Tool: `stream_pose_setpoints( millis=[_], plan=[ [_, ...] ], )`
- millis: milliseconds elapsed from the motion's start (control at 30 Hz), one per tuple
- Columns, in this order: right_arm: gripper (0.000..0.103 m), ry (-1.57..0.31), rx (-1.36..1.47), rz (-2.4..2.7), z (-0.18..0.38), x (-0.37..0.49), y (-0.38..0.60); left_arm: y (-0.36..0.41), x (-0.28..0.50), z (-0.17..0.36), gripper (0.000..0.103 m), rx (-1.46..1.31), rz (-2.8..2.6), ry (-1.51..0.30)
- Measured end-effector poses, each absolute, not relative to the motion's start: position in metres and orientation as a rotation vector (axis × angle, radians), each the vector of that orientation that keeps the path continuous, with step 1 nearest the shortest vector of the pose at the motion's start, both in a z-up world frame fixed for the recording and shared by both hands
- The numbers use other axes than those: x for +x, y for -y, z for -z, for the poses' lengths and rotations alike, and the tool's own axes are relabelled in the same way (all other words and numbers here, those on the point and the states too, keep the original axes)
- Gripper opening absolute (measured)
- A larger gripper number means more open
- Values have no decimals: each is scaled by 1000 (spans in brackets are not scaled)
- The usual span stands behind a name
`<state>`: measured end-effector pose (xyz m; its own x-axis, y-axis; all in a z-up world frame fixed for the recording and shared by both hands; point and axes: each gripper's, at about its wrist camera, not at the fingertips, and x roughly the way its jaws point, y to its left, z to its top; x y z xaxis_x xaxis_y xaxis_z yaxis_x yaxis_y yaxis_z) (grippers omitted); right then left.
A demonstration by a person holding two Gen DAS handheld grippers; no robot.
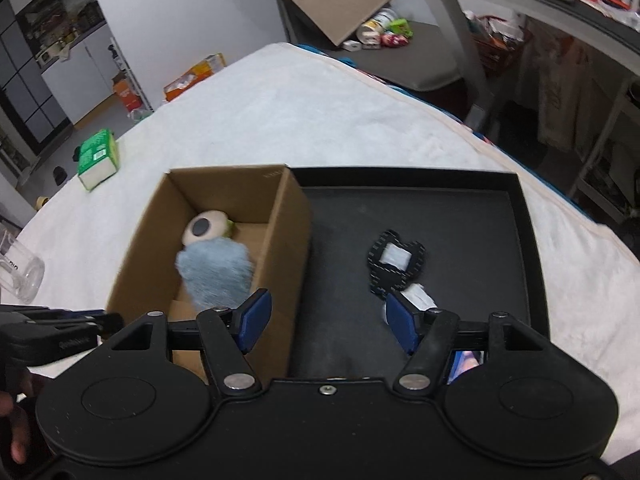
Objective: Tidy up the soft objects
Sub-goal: 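Move the right gripper back over the blue-denim plush on the tray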
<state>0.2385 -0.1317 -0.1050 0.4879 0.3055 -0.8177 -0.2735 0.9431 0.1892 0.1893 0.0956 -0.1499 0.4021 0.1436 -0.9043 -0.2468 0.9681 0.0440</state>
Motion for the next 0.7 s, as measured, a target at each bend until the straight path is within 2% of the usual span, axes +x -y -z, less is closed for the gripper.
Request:
stream_pose_setpoints(
  millis=[33, 133, 433, 700],
  plan=[
    [63, -1005, 38, -347, 107, 238, 135, -95, 190, 150, 31, -104, -243, -1131],
    [64, -1015, 44, -332, 113, 237, 147, -93, 190, 149, 42, -86, -245, -1127],
    [64, -1024, 66, -261, 134, 234, 185, -78, 193, 147, 52, -7, -236, -1127],
    [61, -1037, 120, -203, 156, 235, 221, -72, 195, 145, 54, 26, -240, -1124]
  ],
)
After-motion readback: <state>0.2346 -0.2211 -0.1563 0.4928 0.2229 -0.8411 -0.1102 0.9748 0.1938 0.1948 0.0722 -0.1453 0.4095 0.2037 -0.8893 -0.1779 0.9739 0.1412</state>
